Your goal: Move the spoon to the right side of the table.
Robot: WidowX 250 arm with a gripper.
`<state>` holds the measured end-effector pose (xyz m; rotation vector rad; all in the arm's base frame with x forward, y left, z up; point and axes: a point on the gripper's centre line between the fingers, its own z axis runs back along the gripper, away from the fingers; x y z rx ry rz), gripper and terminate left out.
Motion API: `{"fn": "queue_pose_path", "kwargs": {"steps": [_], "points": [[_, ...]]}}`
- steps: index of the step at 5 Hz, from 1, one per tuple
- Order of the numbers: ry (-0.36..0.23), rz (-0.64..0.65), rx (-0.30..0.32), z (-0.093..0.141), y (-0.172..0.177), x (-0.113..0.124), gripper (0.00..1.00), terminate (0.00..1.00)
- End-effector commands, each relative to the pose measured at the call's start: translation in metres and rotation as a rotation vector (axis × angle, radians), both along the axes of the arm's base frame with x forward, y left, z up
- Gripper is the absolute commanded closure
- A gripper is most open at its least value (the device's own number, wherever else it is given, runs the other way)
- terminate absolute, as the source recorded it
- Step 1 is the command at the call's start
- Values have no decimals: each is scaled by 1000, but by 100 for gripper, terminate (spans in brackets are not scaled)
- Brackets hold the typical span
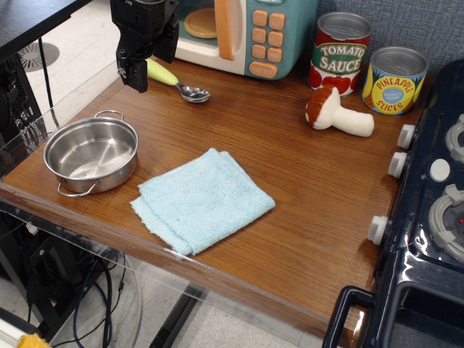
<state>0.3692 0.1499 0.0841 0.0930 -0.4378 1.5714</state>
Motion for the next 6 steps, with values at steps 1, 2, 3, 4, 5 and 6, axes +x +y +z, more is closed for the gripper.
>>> {"fn": "queue_pose_path", "kwargs": {"steps": [1,2,3,4,5,6], "points": [[0,0,0,0,0,0,0,0],[33,46,-38,3,6,18,0,0],[35,43,-74,6,13,30,0,0],[23,44,-81,6,25,44,0,0],[20,60,-84,4,37,53,0,0],[15,57,-96,-3,48,59,0,0]]}}
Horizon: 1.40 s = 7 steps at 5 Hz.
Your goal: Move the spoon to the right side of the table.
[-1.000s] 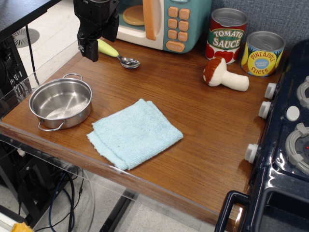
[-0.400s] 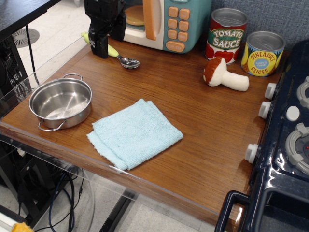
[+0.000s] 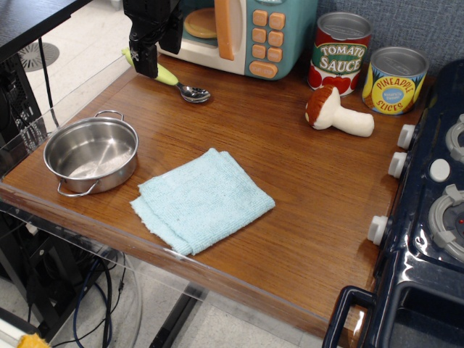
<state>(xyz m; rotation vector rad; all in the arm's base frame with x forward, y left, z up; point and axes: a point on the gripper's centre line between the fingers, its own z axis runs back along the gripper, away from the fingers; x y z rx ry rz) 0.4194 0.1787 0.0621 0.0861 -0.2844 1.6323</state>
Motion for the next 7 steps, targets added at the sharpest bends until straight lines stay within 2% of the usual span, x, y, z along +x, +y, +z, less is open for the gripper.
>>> {"fn": "queue_pose_path", "kwargs": {"steps": [1,3,4,7], "points": [[-74,-9,43,13,25,14,0,0],[-42,-44,49,-7,26,18,0,0],[-18,-52,51,-20,23,19,100,0],[-41,-46,40,-9,27,19,100,0]]}}
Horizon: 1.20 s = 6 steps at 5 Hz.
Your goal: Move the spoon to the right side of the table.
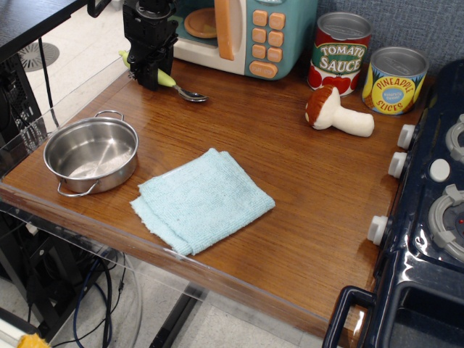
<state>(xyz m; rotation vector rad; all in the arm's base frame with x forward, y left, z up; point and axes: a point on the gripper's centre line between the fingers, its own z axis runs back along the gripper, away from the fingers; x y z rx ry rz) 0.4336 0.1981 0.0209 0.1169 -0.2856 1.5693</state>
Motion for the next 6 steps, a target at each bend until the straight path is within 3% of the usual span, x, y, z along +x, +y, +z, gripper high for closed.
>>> {"fn": "queue_pose_path", "kwargs": {"steps": [1,2,4,6], "points": [[-97,8,21,57,2,4,100,0],[-134,-43,-18,83,-18,-2,100,0],[-176,-269,-94,105,-77,-34,100,0],[-121,-712,-105,89,-133,-73,100,0]]}}
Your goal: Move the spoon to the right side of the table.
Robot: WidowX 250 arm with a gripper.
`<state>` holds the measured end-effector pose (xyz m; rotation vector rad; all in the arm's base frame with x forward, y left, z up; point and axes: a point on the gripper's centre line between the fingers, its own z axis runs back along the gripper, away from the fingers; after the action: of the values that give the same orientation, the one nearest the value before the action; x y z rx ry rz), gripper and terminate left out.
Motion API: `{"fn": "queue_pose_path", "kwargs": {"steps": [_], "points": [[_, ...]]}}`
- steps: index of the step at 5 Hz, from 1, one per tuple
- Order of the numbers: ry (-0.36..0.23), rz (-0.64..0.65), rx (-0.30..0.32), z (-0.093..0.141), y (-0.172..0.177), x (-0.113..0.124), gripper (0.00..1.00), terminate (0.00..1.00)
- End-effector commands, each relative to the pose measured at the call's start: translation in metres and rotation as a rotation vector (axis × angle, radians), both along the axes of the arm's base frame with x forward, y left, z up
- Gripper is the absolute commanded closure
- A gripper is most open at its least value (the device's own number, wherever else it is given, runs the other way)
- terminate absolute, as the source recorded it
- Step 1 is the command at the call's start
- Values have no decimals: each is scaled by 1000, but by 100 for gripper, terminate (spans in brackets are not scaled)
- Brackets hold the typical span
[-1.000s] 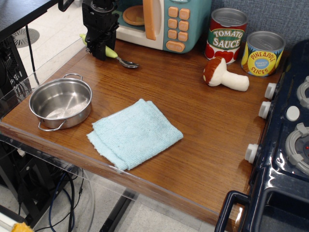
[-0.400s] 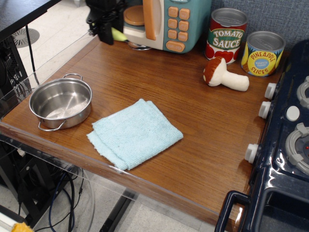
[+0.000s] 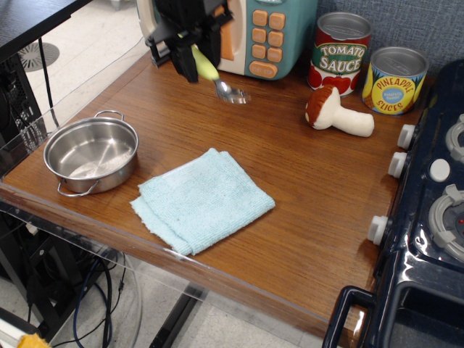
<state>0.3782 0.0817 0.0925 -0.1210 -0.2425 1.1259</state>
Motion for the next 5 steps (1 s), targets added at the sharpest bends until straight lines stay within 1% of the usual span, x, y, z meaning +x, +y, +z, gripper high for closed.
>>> {"fn": "queue_pose_path", "kwargs": {"steps": [1,2,3,5], "points": [[-71,-434,51,8,-45,-34,100,0],[-60,-584,57,-2,-68,-46,100,0],[-66,-700,74,-11,-90,-53,100,0],[-67,-856,93,-39,-129,-44,100,0]]}}
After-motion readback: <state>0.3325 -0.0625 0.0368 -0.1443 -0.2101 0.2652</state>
